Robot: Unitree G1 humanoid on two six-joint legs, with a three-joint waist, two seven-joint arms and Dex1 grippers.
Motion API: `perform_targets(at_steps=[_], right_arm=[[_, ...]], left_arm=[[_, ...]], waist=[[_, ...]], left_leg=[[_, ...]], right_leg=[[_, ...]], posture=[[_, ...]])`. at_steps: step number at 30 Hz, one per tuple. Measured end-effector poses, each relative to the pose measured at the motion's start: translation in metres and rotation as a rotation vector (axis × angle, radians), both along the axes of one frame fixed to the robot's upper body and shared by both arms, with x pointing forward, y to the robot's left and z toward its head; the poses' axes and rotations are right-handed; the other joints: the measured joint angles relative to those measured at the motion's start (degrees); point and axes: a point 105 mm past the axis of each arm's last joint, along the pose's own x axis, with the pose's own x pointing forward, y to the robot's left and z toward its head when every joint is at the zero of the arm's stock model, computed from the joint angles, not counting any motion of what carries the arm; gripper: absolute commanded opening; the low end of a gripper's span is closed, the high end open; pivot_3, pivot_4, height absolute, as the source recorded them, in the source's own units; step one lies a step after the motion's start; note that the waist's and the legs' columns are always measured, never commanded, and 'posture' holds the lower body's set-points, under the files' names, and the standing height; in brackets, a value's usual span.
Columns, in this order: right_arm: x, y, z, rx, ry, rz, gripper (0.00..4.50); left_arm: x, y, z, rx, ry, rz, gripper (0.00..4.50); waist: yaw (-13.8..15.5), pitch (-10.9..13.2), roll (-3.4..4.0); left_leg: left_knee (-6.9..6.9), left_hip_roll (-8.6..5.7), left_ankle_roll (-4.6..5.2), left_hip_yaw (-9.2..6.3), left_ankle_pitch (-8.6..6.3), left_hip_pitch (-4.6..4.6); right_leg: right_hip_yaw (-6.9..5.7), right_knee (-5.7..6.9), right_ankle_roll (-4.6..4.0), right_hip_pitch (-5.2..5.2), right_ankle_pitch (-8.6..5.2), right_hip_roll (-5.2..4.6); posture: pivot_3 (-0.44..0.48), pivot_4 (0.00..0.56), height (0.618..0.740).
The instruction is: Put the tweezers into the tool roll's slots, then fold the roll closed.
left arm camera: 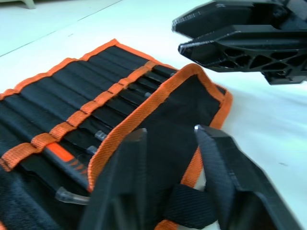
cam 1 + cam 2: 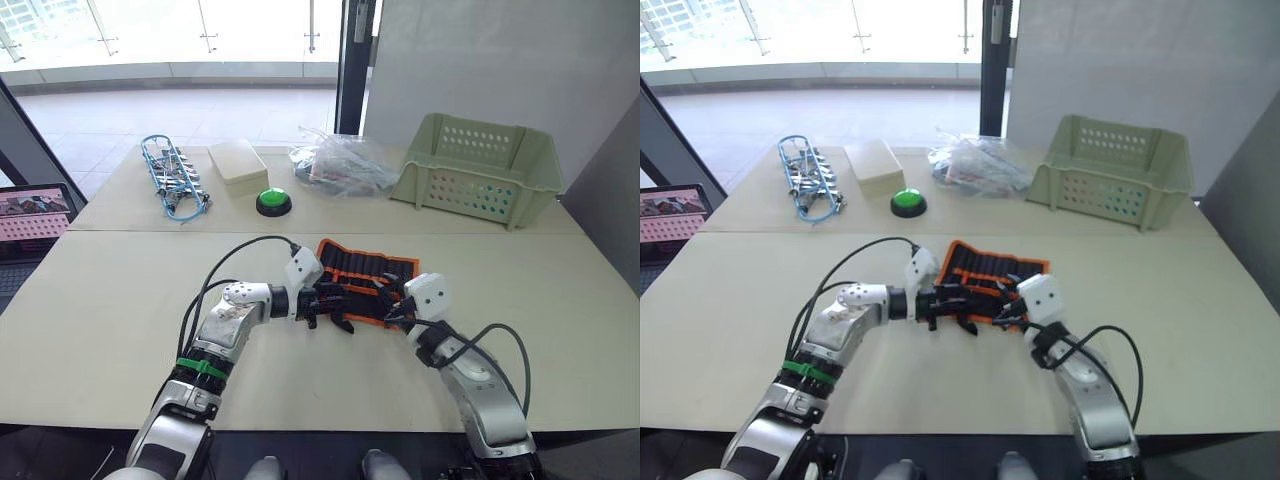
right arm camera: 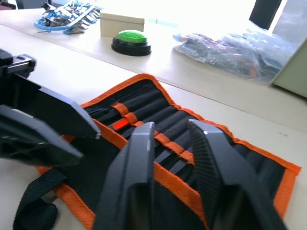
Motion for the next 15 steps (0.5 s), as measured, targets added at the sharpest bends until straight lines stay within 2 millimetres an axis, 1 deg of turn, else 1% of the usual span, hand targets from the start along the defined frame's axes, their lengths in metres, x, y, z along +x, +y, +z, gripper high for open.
perform_targets(at_steps=[1, 2, 5, 9, 12, 15], right_arm=[[0.001, 0.001, -0.006, -0.003, 0.021, -0.007, 0.0], [0.002, 0.004, -0.012, -0.013, 0.044, -0.004, 0.0], [0.003, 0.007, -0.023, -0.028, 0.079, -0.006, 0.0], [0.006, 0.004, -0.04, -0.05, 0.14, -0.033, 0.0], [0.009, 0.002, -0.042, -0.054, 0.149, -0.047, 0.0], [0.01, -0.001, -0.045, -0.054, 0.165, -0.069, 0.0]], left_arm=[[0.003, 0.0, -0.001, 0.008, -0.003, 0.011, 0.36], [0.005, 0.0, -0.002, 0.012, -0.004, 0.021, 0.05], [0.007, -0.004, -0.005, 0.027, -0.01, 0.025, 0.05], [0.005, -0.015, -0.016, 0.062, 0.01, 0.007, 0.05], [0.005, -0.016, -0.025, 0.109, 0.01, 0.014, 0.05], [0.008, -0.015, -0.027, 0.126, 0.003, 0.039, 0.05]], waist=[[0.03, 0.0, 0.0], [0.06, 0.0, 0.0], [0.06, 0.0, 0.0], [-0.01, 0.0, 0.0], [-0.12, 0.0, 0.0], [-0.08, -0.03, 0.0]], left_leg=[[0.0, 0.0, 0.0, 0.0, 0.0, 0.0], [0.0, -0.01, 0.0, 0.0, 0.0, -0.01], [0.0, -0.02, 0.0, 0.0, 0.0, -0.02], [-0.01, -0.02, 0.0, 0.0, 0.0, -0.01], [-0.04, 0.0, 0.0, 0.0, 0.0, 0.04], [-0.04, 0.0, 0.0, 0.0, 0.0, 0.2]], right_leg=[[0.0, -0.01, 0.0, 0.0, 0.0, 0.0], [0.0, -0.02, 0.0, 0.0, 0.0, -0.01], [0.0, -0.03, 0.0, 0.0, 0.0, -0.02], [0.0, -0.02, 0.0, 0.0, 0.0, -0.01], [0.0, -0.02, 0.0, 0.02, 0.0, 0.01], [0.0, -0.03, 0.0, 0.17, 0.0, 0.0]], posture=[[0.0, 0.15, 0.74], [0.0, 0.15, 0.74], [0.0, 0.15, 0.74], [0.0, 0.15, 0.74], [0.0, 0.15, 0.74], [0.0, 0.15, 0.74]])
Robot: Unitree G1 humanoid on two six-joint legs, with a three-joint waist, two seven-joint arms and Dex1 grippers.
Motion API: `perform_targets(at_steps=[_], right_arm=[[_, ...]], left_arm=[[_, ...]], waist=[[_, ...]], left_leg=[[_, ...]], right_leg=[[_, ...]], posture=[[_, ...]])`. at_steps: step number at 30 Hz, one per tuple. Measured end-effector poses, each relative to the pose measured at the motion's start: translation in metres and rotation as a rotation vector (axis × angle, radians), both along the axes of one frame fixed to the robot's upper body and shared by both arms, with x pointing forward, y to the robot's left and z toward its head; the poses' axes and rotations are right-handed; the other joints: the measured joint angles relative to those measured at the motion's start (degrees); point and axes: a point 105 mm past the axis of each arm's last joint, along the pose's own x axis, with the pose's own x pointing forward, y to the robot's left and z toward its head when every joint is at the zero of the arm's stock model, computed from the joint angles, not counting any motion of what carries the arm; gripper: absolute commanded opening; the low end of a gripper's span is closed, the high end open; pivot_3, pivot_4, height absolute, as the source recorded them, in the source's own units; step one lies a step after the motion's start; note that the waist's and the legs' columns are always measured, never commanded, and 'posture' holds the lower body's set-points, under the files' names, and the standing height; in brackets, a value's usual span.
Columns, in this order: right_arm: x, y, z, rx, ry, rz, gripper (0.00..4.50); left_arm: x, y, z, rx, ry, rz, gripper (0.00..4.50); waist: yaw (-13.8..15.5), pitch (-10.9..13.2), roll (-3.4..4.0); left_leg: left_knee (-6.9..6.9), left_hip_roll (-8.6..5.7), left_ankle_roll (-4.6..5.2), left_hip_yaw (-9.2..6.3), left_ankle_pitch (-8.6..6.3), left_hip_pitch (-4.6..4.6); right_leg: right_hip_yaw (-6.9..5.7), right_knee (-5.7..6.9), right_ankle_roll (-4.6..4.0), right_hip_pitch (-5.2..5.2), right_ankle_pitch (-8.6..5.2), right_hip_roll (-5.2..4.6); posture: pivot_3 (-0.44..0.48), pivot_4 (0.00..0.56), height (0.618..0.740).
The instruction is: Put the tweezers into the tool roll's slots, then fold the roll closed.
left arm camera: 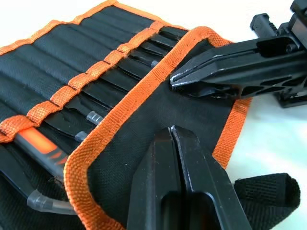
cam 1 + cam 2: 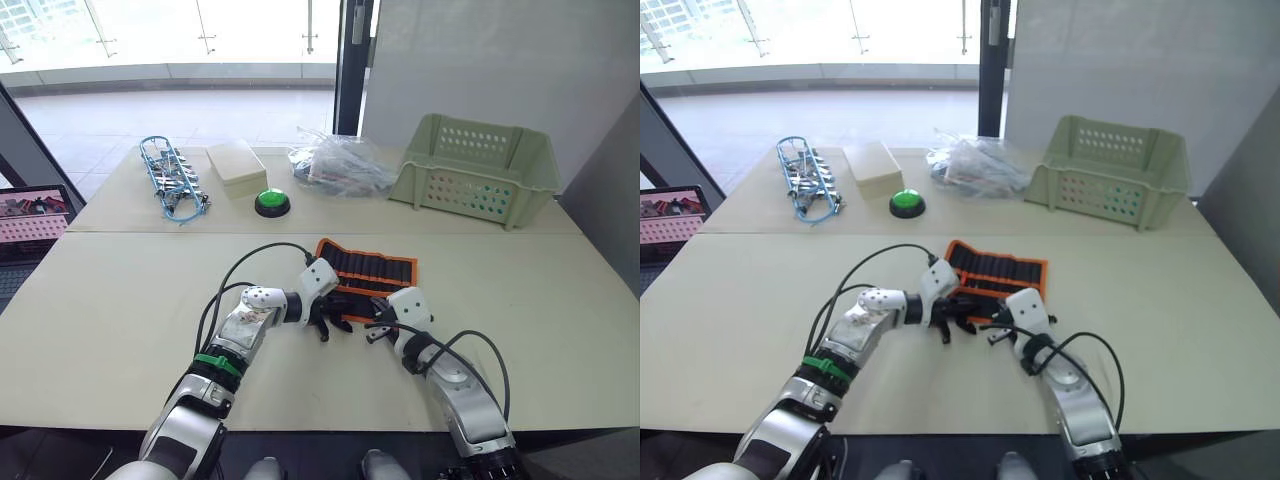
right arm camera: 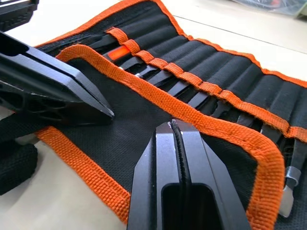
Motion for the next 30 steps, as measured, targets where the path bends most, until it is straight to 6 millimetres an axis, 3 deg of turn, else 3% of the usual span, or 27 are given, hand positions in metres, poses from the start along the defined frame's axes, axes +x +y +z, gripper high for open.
perform_targets(at_steps=[5, 15, 18, 22, 25, 30], right_arm=[[0.0, -0.012, -0.003, 0.012, 0.008, -0.054, 0.0], [-0.004, -0.023, -0.001, 0.022, 0.008, -0.056, 0.0], [-0.009, -0.027, 0.004, 0.085, -0.002, -0.025, 0.0], [-0.027, -0.015, 0.021, 0.223, -0.025, 0.111, 0.0], [-0.032, -0.026, 0.027, 0.318, -0.004, 0.096, 0.0], [-0.035, -0.063, 0.034, 0.414, 0.056, -0.006, 1.53]], left_arm=[[0.004, 0.006, -0.003, 0.018, -0.009, 0.024, 0.05], [0.005, 0.013, 0.001, -0.05, -0.015, 0.042, 0.05], [0.005, 0.022, 0.013, -0.113, -0.015, 0.054, 0.05], [-0.003, 0.029, 0.044, -0.204, -0.039, 0.023, 0.05], [-0.009, 0.035, 0.061, -0.206, -0.071, -0.006, 0.05], [-0.011, 0.053, 0.061, -0.165, -0.057, 0.004, 0.0]], waist=[[0.19, -0.01, 0.01], [0.08, -0.04, 0.01], [0.12, -0.03, 0.01], [-0.04, -0.03, 0.02], [0.03, -0.03, 0.02], [0.03, 0.0, 0.06]], left_leg=[[-0.14, 0.02, 0.01, -0.01, -0.01, 0.51], [-0.15, 0.04, 0.01, -0.01, -0.01, 0.48], [-0.18, 0.02, 0.01, -0.02, -0.01, 0.36], [-0.31, 0.04, 0.03, -0.03, -0.02, 0.36], [-0.32, 0.03, 0.03, -0.03, -0.02, 0.37], [-0.34, 0.04, 0.03, -0.02, -0.02, 0.37]], right_leg=[[-0.02, -0.37, 0.03, 0.68, -0.02, 0.01], [-0.02, -0.36, 0.03, 0.64, -0.02, 0.02], [-0.02, -0.38, 0.02, 0.51, -0.01, 0.0], [-0.02, -0.42, 0.03, 0.48, -0.02, 0.0], [-0.02, -0.46, 0.02, 0.49, -0.01, -0.02], [-0.02, -0.47, 0.02, 0.49, -0.02, 0.0]], posture=[[0.0, 0.15, 0.74], [0.0, 0.15, 0.74], [0.0, 0.15, 0.74], [0.0, 0.15, 0.74], [0.0, 0.15, 0.74], [0.0, 0.15, 0.74]])
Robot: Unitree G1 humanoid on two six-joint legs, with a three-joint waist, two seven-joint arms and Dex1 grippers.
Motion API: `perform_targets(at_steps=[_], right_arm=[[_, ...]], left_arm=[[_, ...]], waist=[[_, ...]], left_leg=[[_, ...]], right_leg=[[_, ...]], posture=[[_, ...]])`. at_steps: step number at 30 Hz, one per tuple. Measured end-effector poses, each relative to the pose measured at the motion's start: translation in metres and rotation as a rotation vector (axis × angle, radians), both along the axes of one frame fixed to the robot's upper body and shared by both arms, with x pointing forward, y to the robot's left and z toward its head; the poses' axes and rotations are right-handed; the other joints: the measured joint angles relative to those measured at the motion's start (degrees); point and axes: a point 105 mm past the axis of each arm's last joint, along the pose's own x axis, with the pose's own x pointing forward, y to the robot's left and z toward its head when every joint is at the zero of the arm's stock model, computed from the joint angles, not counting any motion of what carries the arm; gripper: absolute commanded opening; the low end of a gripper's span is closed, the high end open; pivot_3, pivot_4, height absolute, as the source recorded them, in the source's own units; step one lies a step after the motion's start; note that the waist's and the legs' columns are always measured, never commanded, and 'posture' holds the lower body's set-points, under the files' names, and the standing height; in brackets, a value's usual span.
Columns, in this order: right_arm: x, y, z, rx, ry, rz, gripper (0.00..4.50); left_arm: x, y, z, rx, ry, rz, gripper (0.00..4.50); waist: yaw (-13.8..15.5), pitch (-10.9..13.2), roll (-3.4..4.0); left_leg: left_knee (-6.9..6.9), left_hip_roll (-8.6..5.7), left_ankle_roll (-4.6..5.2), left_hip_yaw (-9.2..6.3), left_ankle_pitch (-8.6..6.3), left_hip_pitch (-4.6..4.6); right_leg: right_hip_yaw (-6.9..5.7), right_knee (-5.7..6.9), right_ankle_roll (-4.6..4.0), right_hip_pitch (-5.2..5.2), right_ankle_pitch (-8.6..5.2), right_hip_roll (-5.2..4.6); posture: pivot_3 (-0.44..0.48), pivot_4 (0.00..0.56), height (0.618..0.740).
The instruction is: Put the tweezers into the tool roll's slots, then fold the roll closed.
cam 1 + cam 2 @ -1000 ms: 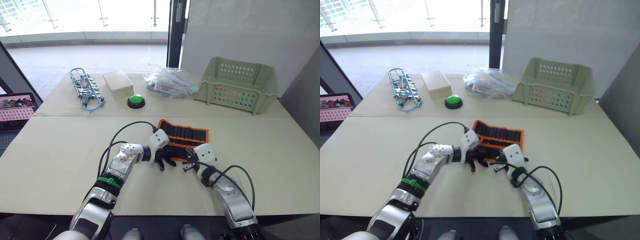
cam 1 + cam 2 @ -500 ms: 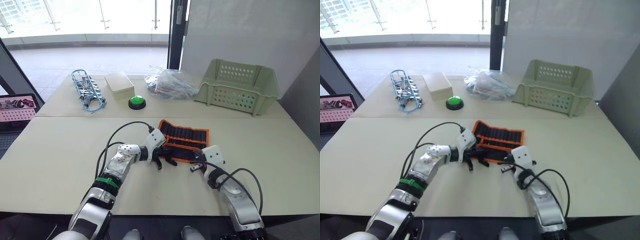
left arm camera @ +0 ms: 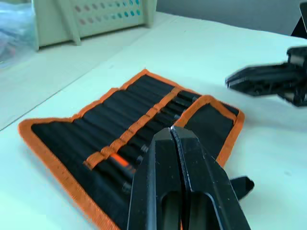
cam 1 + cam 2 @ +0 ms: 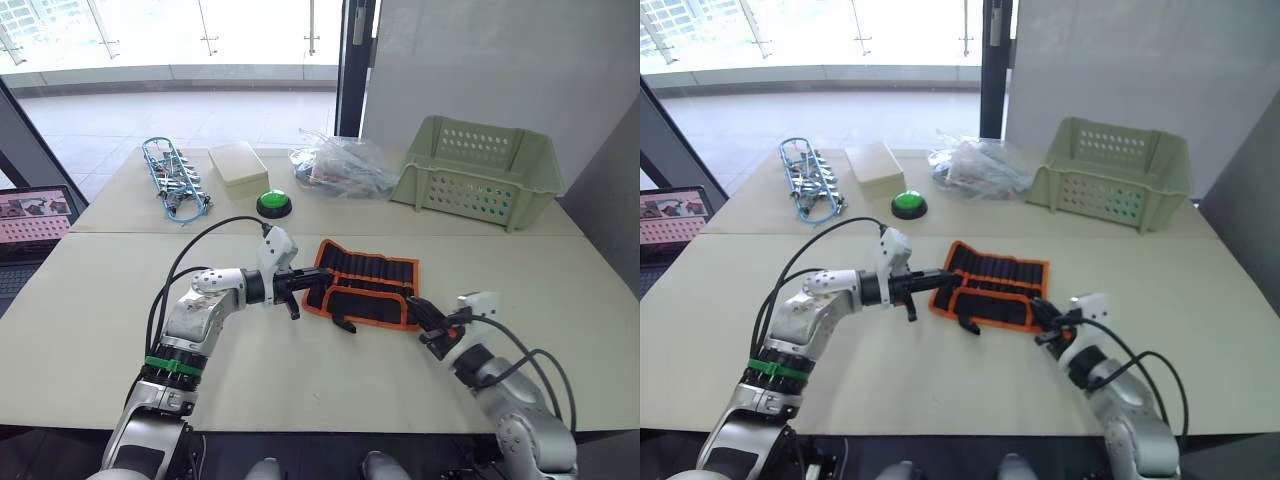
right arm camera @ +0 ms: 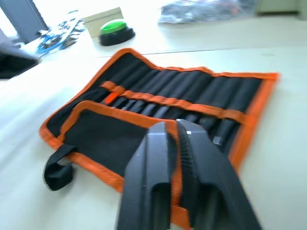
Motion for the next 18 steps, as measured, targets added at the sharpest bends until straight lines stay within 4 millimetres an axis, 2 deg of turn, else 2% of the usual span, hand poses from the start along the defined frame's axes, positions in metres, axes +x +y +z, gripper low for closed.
perform_targets(at_steps=[3, 8, 9, 11, 13, 16, 18], right_arm=[[-0.002, -0.009, 0.003, 0.036, 0.048, -0.005, 2.56], [-0.006, -0.007, -0.001, 0.137, 0.187, 0.04, 4.28], [-0.008, -0.004, 0.001, 0.152, 0.201, 0.059, 4.49], [-0.009, -0.001, 0.003, 0.168, 0.219, 0.077, 4.49], [-0.008, 0.0, 0.005, 0.185, 0.241, 0.076, 4.49], [-0.006, -0.006, 0.003, 0.192, 0.281, 0.044, 4.49], [-0.003, -0.008, 0.001, 0.199, 0.313, 0.03, 4.49]], left_arm=[[-0.002, 0.005, -0.004, 0.018, 0.013, -0.004, 0.0], [-0.004, 0.015, -0.009, 0.05, 0.02, -0.003, 0.0], [-0.004, 0.018, -0.009, 0.058, 0.02, 0.0, 0.0], [-0.003, 0.025, -0.006, 0.057, 0.019, 0.012, 0.0], [-0.007, 0.044, -0.004, 0.062, 0.021, 0.046, 0.0], [-0.022, 0.07, -0.005, 0.074, 0.032, 0.075, 0.0], [-0.031, 0.077, -0.006, 0.083, 0.033, 0.064, 0.0]], waist=[[-0.02, 0.01, 0.01], [-0.05, 0.02, 0.02], [-0.06, 0.03, 0.03], [-0.06, 0.03, 0.03], [-0.39, 0.03, 0.04], [-0.39, 0.06, 0.08], [-0.11, 0.07, 0.09]], left_leg=[[-0.03, 0.02, 0.0, 0.0, 0.0, 0.0], [-0.07, 0.04, 0.0, 0.01, 0.0, -0.01], [-0.07, 0.05, 0.0, 0.01, 0.0, -0.01], [-0.08, 0.05, 0.0, 0.01, 0.0, -0.02], [-0.16, 0.09, 0.0, 0.03, 0.0, -0.01], [-0.24, 0.1, 0.01, 0.03, 0.0, -0.04], [-0.25, 0.09, 0.01, 0.04, 0.0, -0.1]], right_leg=[[0.0, -0.03, 0.0, 0.0, 0.0, 0.02], [0.0, -0.05, -0.01, -0.02, 0.0, 0.03], [0.0, -0.06, -0.01, -0.02, 0.0, 0.03], [0.0, -0.09, 0.0, -0.02, 0.0, 0.03], [0.01, -0.14, -0.01, -0.04, 0.0, 0.05], [0.01, -0.19, -0.01, -0.12, 0.0, 0.05], [0.01, -0.27, -0.02, -0.13, 0.0, 0.02]], posture=[[0.0, 0.15, 0.74], [0.0, 0.15, 0.74], [0.0, 0.15, 0.74], [0.0, 0.15, 0.74], [0.0, 0.15, 0.74], [0.0, 0.15, 0.74], [0.0, 0.15, 0.74]])
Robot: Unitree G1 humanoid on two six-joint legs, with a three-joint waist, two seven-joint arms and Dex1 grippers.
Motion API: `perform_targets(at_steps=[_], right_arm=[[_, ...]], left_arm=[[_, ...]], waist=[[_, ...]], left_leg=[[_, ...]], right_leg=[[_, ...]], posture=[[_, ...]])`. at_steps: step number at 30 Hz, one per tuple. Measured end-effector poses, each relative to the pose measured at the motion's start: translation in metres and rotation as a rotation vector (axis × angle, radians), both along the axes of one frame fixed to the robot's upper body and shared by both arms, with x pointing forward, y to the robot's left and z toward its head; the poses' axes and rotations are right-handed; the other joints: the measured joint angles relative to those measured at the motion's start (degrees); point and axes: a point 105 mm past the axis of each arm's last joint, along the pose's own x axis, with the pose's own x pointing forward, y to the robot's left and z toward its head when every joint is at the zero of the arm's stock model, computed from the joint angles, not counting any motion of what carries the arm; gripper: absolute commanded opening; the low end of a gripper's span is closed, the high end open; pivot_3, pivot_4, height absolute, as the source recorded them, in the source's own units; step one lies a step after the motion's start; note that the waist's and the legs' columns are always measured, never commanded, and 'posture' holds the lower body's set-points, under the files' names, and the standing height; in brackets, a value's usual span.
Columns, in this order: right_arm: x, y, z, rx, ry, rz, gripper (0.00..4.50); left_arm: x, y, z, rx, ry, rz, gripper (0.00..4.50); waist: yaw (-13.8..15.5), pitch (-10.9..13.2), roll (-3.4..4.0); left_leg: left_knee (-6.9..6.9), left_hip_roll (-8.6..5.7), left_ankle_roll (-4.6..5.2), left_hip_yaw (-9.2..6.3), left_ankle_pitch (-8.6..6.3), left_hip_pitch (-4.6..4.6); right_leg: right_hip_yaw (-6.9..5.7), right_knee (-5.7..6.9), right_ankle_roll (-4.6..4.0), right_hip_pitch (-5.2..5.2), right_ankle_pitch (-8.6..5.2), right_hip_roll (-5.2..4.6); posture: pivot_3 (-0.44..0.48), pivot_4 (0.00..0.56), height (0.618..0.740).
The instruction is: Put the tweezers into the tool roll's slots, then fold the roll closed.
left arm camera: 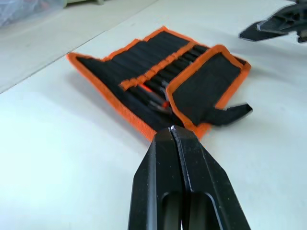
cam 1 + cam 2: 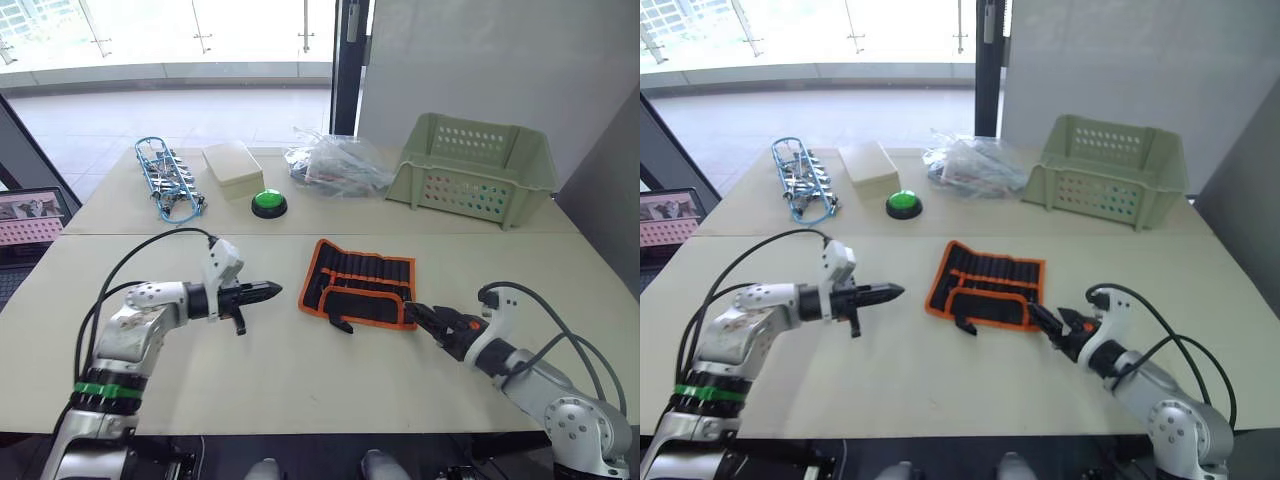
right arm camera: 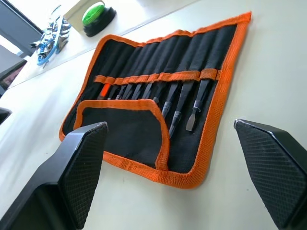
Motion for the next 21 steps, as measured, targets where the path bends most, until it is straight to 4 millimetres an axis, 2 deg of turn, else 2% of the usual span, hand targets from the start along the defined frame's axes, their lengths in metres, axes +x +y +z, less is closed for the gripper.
perform_targets(at_steps=[6, 13, 19, 20, 21], right_arm=[[0.01, 0.001, -0.007, 0.033, 0.071, 0.02, 4.49], [0.023, 0.0, -0.007, 0.049, 0.106, 0.029, 4.5], [0.032, 0.013, -0.005, 0.158, 0.119, 0.062, 4.5], [0.034, 0.014, -0.005, 0.181, 0.121, 0.064, 4.5], [0.036, 0.016, -0.004, 0.201, 0.123, 0.066, 4.5]], left_arm=[[-0.005, 0.027, 0.012, 0.017, -0.024, 0.069, 0.0], [-0.008, 0.03, 0.007, -0.016, 0.036, 0.109, 2.15], [-0.01, 0.03, 0.003, -0.008, 0.04, 0.127, 4.16], [-0.01, 0.03, 0.003, -0.006, 0.037, 0.131, 4.45], [-0.01, 0.03, 0.003, -0.005, 0.034, 0.133, 4.45]], waist=[[0.4, 0.02, 0.0], [0.01, 0.05, 0.03], [-0.12, 0.05, 0.03], [-0.12, 0.05, 0.03], [-0.14, 0.05, 0.03]], left_leg=[[0.02, -0.01, 0.0, 0.01, 0.0, -0.03], [0.0, 0.01, 0.02, 0.0, -0.01, -0.04], [-0.02, 0.03, 0.02, 0.0, -0.01, -0.05], [-0.02, 0.03, 0.02, 0.01, -0.01, -0.05], [-0.02, 0.02, 0.02, 0.02, -0.01, -0.05]], right_leg=[[-0.01, -0.07, 0.0, 0.03, 0.0, 0.0], [-0.01, -0.07, 0.0, 0.02, 0.0, 0.02], [0.0, -0.05, -0.01, -0.04, 0.01, 0.04], [0.0, -0.05, -0.01, -0.03, 0.01, 0.04], [0.0, -0.06, -0.01, -0.03, 0.01, 0.02]], posture=[[0.0, 0.15, 0.74], [0.0, 0.15, 0.74], [0.0, 0.15, 0.74], [0.0, 0.15, 0.74], [0.0, 0.15, 0.74]])
